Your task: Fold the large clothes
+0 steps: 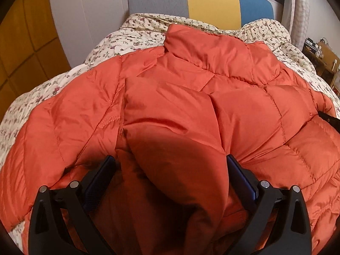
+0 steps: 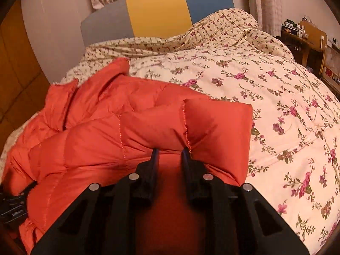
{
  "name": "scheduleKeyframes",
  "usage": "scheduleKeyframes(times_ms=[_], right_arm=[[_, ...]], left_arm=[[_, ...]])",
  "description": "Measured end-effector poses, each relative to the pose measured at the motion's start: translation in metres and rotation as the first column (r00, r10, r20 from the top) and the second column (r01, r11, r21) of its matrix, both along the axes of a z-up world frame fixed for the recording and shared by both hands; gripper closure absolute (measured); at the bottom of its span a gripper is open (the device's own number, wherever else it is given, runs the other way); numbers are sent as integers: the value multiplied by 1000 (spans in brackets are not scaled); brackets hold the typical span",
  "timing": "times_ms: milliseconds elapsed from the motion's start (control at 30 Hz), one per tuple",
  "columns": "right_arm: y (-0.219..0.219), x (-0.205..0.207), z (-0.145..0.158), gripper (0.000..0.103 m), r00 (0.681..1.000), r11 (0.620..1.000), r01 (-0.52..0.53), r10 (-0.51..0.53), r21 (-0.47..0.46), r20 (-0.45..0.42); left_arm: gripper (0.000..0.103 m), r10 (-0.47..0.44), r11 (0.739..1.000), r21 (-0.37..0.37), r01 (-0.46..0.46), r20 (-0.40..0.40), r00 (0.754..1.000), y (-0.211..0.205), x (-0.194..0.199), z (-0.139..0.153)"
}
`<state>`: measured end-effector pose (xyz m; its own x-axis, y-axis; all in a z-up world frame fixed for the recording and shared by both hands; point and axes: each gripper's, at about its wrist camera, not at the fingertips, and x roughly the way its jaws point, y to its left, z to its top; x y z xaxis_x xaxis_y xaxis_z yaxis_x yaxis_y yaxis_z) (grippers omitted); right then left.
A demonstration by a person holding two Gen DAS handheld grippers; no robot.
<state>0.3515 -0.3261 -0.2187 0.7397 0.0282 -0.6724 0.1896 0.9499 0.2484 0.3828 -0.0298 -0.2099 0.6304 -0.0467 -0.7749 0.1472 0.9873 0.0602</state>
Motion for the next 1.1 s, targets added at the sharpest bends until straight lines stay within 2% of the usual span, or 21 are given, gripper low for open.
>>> scheduleKeyframes(times_ms=[33,67,167,267,333,467,567,700,833,933,1033,1100], right_arm=[[1,-11,3,70,1000,1000,-1,1,0,20],[3,-23,8,67,999,1000,2,-1,-16,41],[9,-53,16,67,999,999,11,-8,-46,54],[0,-69,5,69,998,998,59,-59,-26,5],[-4,-67,-3,70,997,997,78,-78,-14,-22],[6,-51,-12,69,993,993,82,-89,-84,-81],[14,-50,-13,69,992,988,85,-97,-132,-82],[12,-54,-14,68,993,989,88,-97,-121,-74],[15,-61,-9,67,994,986,98,-104,-138,-39],[18,-74,2,66,996,988,88,-83,-126,42],[27,-82,14,66,994,992,13,0,-123,109],[35,-78,17,65,993,988,-42,58,-147,105]], left_arm=[[3,0,1000,0,0,-1,1000,0,0,0],[3,0,1000,0,0,-1,1000,-1,1,0],[3,0,1000,0,0,-1,1000,-1,2,0],[3,0,1000,1,0,0,1000,-1,1,0],[3,-1,1000,-1,1,0,1000,0,1,0],[3,-1,1000,0,1,-2,1000,0,1,-1],[3,-1,1000,1,1,-5,1000,1,1,-1],[3,-1,1000,1,1,-3,1000,1,0,-1],[3,0,1000,2,0,0,1000,0,0,0],[3,0,1000,4,0,2,1000,-1,0,1],[3,0,1000,5,0,2,1000,-1,0,1],[3,0,1000,5,0,2,1000,-1,0,0]])
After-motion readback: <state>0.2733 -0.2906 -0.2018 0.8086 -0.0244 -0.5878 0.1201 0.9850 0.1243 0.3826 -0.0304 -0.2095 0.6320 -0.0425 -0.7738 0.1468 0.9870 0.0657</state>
